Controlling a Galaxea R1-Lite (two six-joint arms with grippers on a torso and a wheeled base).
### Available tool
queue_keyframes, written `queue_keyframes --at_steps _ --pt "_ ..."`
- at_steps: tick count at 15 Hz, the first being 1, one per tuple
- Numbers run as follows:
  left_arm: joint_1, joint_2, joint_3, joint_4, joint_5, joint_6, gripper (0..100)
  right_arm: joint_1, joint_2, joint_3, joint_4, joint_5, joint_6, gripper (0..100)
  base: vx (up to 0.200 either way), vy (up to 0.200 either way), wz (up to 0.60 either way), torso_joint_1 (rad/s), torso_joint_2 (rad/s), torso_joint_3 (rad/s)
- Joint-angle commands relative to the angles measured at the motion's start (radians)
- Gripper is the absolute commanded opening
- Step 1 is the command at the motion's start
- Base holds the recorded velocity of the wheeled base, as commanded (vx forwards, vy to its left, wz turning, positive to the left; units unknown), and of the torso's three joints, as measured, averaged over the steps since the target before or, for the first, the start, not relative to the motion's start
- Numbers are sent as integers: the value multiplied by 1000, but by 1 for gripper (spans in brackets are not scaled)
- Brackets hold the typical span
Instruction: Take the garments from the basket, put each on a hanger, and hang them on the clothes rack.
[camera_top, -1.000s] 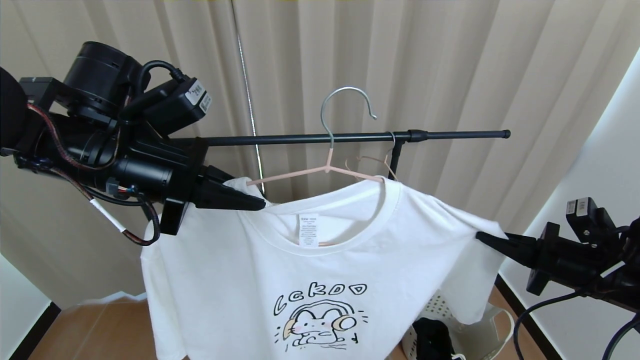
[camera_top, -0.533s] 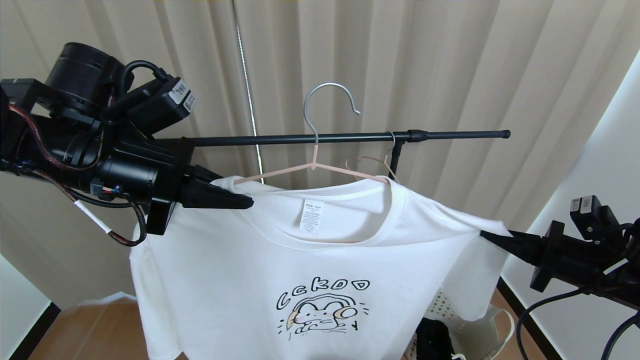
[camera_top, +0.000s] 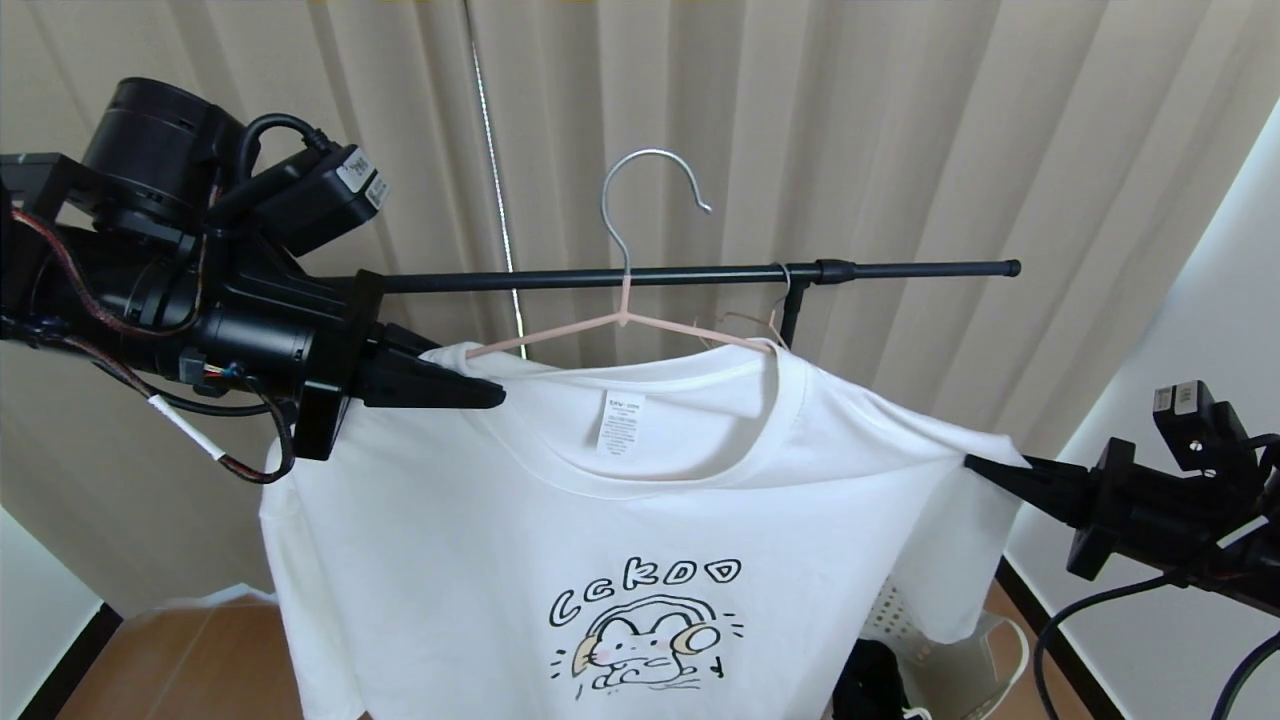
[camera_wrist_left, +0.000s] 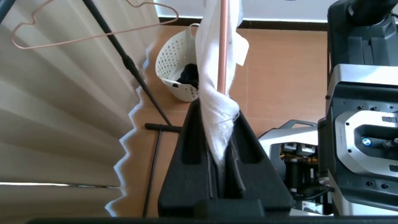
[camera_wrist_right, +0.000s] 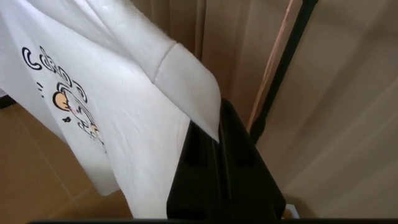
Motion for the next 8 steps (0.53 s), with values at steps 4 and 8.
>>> queue_keyframes --at_steps 4,8 --pt "31 -8 13 -2 -1 0 0 -7 -4 -6 -1 -1 3 0 0 0 0 0 0 0" --pt "52 -17 21 -2 -2 0 0 -12 -4 -7 -1 -1 3 0 0 0 0 0 0 0"
